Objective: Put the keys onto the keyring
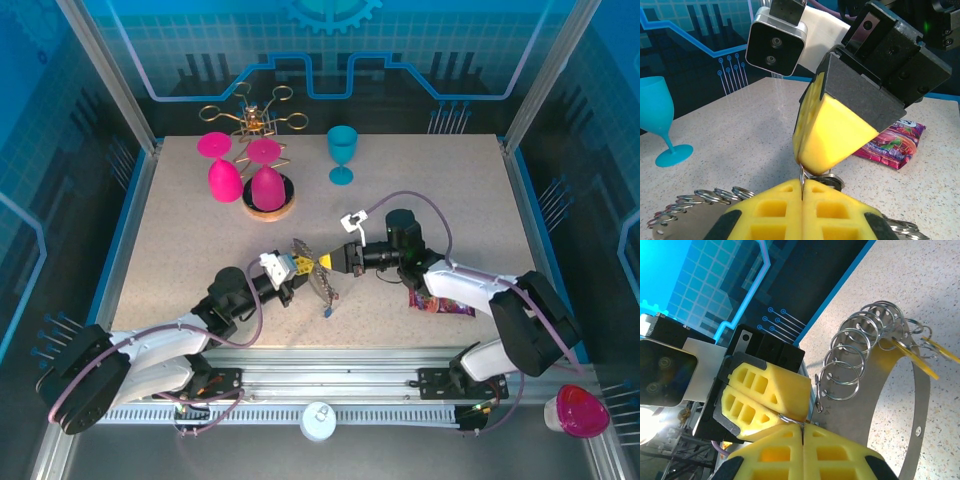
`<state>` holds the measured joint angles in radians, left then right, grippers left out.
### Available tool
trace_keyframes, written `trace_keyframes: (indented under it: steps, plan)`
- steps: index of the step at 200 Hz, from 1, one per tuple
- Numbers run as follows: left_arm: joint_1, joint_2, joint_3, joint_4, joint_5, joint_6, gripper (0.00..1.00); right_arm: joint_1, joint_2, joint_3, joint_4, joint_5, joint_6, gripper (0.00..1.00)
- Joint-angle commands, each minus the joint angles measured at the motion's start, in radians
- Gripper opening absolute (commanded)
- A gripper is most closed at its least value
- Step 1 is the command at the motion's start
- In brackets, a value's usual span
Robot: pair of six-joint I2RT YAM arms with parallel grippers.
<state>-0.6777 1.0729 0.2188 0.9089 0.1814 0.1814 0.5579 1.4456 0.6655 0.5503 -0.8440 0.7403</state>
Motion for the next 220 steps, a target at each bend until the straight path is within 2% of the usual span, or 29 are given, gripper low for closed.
trace_keyframes:
  steps: [1, 78, 154, 203, 220]
  plan:
    - [0.003, -0.004, 0.009, 0.052, 0.056, -0.014, 0.0, 0.008, 0.027, 0.041, -0.021, 0.028, 0.004, 0.0]
    - [0.007, 0.018, 0.014, 0.079, 0.09, -0.01, 0.0, 0.015, 0.104, 0.088, -0.037, 0.049, 0.045, 0.0]
    - [0.012, 0.037, 0.017, 0.101, 0.109, -0.012, 0.0, 0.025, 0.111, 0.104, -0.074, 0.047, 0.027, 0.0]
    - [0.028, 0.058, 0.019, 0.125, 0.146, -0.017, 0.0, 0.018, 0.213, 0.148, -0.07, 0.182, 0.095, 0.0]
    - [0.04, 0.059, 0.013, 0.14, 0.156, -0.021, 0.0, 0.014, 0.228, 0.161, -0.096, 0.193, 0.09, 0.0]
